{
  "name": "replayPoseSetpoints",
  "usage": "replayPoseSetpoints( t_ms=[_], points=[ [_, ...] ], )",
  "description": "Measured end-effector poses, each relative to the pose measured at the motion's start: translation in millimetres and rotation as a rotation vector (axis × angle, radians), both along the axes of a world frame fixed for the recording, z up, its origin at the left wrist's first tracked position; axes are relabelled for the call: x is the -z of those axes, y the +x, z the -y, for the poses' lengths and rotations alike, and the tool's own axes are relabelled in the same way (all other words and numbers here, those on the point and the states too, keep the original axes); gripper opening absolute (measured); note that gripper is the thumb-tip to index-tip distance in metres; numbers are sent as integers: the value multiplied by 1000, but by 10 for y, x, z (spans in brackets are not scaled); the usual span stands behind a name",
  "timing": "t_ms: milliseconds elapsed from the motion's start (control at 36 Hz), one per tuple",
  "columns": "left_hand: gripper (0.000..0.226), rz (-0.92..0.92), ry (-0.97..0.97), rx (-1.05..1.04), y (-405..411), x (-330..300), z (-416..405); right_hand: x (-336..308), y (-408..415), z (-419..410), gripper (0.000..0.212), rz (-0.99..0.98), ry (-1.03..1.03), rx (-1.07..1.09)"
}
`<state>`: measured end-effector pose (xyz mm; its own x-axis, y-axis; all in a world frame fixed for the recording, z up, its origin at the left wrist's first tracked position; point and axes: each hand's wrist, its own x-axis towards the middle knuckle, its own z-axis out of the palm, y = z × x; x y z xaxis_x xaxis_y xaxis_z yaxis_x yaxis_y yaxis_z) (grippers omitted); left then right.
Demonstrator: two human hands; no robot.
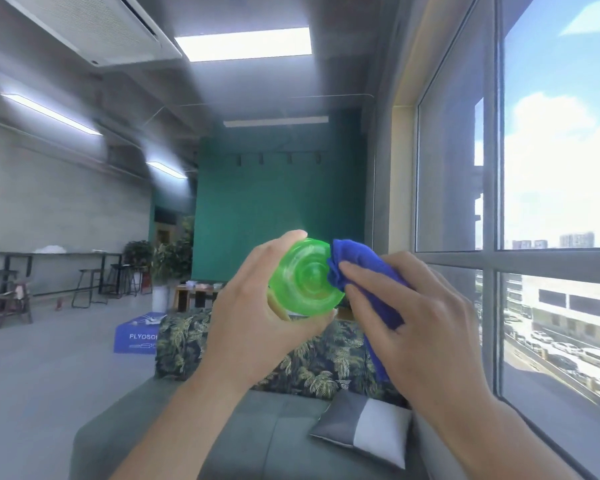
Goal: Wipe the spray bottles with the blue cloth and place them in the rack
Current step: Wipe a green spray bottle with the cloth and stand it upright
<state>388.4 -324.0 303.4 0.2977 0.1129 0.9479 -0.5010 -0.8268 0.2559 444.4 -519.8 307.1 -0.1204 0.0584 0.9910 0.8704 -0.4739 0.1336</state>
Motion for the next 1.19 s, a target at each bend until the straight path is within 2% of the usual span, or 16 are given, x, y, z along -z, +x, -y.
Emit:
replayPoseSetpoints(
  t_ms=[222,361,444,750,1000,1194],
  points=[
    [86,5,34,-33,44,-106,146,-199,-147,-120,20,38,-52,7],
    [81,16,7,28,20,-160,166,-129,-169,-136,18,85,-149,-2],
    [85,33,-3,15,18,-169,94,-63,-137,-64,19,88,-183,2],
    [87,-4,14,-8,78,-105,138,-237,-44,5,20,23,-31,82],
    [84,-16,-16,5,74,-78,80,-42,-124,-112,18,64,-188,34],
    [88,-58,-10,-13,88,33,-10,-29,-28,-114,18,-2,-92,96]
  ],
)
